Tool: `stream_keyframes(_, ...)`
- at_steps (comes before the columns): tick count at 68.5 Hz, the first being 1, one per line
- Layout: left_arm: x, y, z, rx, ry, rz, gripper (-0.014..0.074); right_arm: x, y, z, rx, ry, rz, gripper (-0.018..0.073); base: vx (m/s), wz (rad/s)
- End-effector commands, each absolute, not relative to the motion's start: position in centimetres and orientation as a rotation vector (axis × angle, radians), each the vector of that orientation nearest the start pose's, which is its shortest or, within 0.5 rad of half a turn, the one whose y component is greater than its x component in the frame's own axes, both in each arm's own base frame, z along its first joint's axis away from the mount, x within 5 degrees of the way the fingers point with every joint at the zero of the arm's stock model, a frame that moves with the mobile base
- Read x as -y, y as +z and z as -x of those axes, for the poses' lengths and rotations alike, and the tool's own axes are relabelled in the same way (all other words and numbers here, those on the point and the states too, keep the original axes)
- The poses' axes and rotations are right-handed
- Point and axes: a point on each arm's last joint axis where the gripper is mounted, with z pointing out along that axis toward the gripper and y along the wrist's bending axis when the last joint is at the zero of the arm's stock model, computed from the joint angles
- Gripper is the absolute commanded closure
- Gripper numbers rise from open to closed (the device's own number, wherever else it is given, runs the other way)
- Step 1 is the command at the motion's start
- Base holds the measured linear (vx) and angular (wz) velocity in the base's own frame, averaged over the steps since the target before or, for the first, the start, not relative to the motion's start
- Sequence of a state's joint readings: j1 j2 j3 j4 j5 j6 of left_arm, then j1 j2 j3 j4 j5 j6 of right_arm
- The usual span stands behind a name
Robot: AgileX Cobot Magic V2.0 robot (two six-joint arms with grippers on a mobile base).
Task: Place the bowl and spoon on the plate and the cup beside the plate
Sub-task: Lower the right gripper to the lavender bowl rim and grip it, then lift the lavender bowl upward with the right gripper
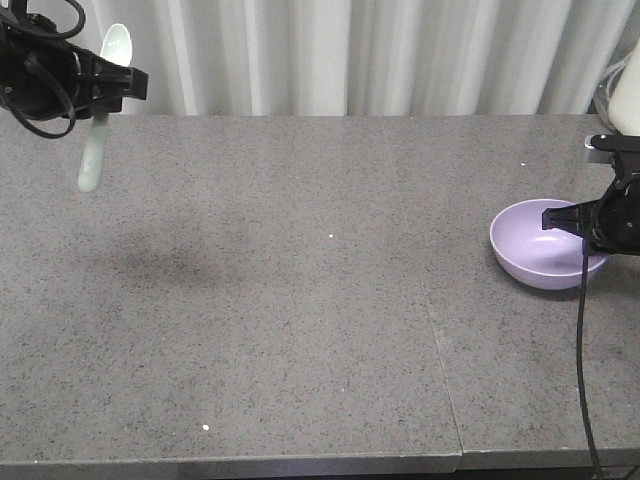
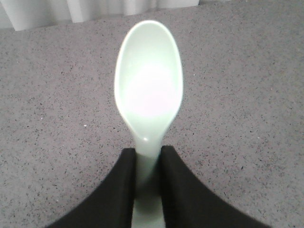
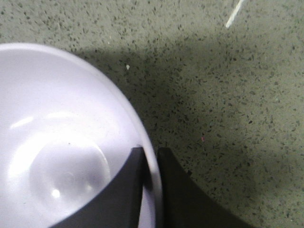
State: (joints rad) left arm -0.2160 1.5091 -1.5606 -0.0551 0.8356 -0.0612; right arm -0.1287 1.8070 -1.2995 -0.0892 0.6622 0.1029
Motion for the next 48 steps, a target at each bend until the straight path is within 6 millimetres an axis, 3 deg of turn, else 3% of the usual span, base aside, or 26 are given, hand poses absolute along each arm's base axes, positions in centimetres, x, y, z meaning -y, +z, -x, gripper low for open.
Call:
stream_keyframes(1, 7.7, 42.6, -31.9, -2.188, -0.24, -0.153, 0.0603, 5.6, 26.1, -37.8, -2.506, -0.115, -0.216, 0.057, 0.0, 0.0)
stream_keyframes(23, 7.6, 42.2, -31.6, -2.241, -0.234, -0.159, 0.0603, 4.6, 36.0, -35.0, -2.25, 0.006, -0.262, 0.0566, 0.0, 0.0)
stream_keyframes(34, 7.6, 42.2, -31.6, -2.241, -0.234, -0.159, 0.0603, 3.8, 41.0, -31.8, -2.128, 0.046, -0.237, 0.0565, 0.0, 0.0)
stream_keyframes(48, 7.6, 42.2, -31.6, -2.241, -0.234, -0.159, 0.0603, 2.7, 44.9, -27.7, -2.014, 0.112, -0.189, 0.0565, 0.0, 0.0)
